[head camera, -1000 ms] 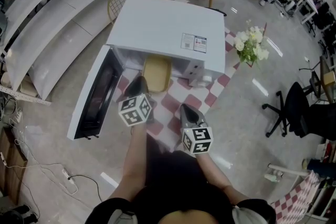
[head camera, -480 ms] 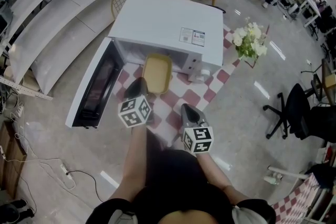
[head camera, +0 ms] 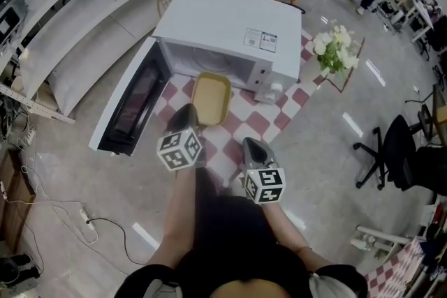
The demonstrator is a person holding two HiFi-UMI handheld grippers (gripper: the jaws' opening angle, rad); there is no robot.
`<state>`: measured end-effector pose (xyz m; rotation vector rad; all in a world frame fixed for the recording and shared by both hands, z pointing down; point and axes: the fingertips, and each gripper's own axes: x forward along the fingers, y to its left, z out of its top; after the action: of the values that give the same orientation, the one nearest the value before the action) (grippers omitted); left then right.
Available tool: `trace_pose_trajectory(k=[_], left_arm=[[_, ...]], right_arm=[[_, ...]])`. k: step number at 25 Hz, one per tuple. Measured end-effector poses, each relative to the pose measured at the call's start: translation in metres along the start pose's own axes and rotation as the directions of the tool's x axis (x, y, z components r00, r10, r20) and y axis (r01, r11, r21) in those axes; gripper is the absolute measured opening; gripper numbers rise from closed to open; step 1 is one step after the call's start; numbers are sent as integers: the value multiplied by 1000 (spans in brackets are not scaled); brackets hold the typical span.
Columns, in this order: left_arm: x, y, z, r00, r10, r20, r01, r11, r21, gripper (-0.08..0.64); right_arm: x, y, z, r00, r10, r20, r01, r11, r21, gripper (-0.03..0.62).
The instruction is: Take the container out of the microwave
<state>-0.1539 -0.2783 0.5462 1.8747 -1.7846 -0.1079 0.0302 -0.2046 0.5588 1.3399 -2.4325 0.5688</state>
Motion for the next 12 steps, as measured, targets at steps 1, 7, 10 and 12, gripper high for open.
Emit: trace_pose_trajectory(k=[1,7,10,12], left_arm=[[-4,1,-1,1000,3,2,-3,1000,0,25],[-27,6,-13,1000,22,4,-22,1000,-4,25],[-36,12,-19,999,38,0,-38,999,-9,25],[-42,16,-21,999,46,0,-46,999,-14,25]], right_arm=[[-1,1,-2,1000,5,-1,-5,1000,-1,0],[-2,9,-10,999,34,-8,-34,999,-1,2],[0,13,-11,999,48,-10,-48,999,-4,2],[1,15,-13,998,55,-11,-55,998,-4,0]])
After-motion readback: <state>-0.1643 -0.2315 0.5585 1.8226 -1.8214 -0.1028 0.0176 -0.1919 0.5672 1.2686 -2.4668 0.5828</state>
